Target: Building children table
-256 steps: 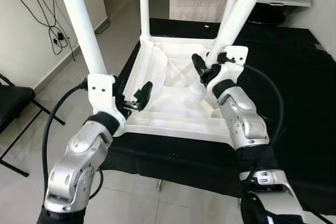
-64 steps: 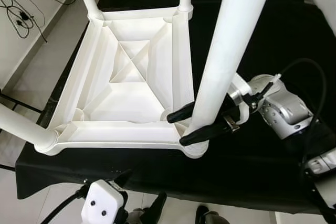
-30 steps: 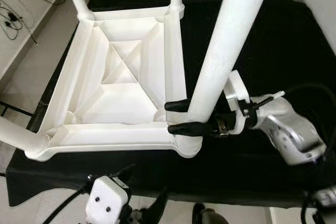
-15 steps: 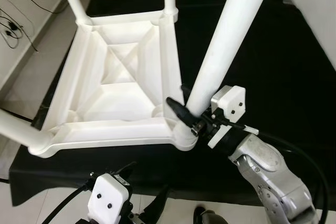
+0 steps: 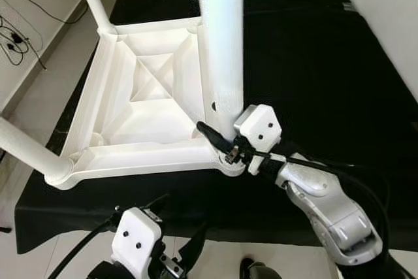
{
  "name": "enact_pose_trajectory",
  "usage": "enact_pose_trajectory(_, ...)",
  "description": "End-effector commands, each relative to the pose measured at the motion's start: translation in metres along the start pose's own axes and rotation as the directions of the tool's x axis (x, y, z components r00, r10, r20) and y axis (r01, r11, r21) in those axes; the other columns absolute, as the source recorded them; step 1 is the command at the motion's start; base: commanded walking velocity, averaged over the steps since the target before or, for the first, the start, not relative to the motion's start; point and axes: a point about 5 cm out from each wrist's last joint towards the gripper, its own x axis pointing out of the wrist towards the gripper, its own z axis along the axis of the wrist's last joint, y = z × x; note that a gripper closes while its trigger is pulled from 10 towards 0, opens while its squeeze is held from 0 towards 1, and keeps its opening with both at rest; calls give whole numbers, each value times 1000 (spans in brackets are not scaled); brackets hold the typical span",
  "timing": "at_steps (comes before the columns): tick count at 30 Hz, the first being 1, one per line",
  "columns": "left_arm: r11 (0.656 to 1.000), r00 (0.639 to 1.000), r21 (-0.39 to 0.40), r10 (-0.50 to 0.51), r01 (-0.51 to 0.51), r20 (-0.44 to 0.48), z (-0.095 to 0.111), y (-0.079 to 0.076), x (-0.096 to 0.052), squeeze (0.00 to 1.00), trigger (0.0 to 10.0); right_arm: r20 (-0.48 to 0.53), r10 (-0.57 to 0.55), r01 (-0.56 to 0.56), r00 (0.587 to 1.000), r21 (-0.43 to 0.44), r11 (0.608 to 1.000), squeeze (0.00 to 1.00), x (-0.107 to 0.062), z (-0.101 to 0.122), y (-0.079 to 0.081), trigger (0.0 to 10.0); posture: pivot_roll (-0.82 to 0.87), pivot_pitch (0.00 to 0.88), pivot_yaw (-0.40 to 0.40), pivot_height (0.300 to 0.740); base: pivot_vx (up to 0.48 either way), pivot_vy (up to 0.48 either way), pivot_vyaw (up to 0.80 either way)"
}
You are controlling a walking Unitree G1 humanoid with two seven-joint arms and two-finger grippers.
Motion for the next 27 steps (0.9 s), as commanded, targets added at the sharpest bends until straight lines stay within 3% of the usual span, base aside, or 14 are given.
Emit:
enact_pose_trajectory(1,1000,1000,-14,4,-4,-7,-3,0,-1,0,10000,-99,-3,10,995,67,998,0,-2,-18,-10,10000,60,229,41,740,0,0,0)
enact_pose_trajectory(6,1000,1000,-22,4,-4,-1,-1,-2,0,0,10000,-81,46,-29,996,203,979,0,5,-15,-42,10000,65,239,35,740,0,0,0)
enact_pose_trajectory(10,1000,1000,-26,7,-7,2,-1,-4,-1,0,10000,6,162,-155,987,329,931,0,7,-7,-45,10000,69,250,30,740,0,0,0)
enact_pose_trajectory(13,1000,1000,-28,9,-9,3,0,-4,-1,0,10000,96,259,-277,961,313,909,0,7,0,-40,10000,70,251,29,740,0,0,0)
enact_pose_trajectory(17,1000,1000,-29,12,-12,3,1,-5,-2,0,10000,124,451,-468,884,186,864,0,2,-1,-23,10000,79,260,32,740,0,0,0)
enact_pose_trajectory(27,999,1000,-29,14,-14,2,3,-4,-3,0,10000,116,494,-505,862,109,856,0,11,-7,-26,10000,88,276,39,740,0,0,0)
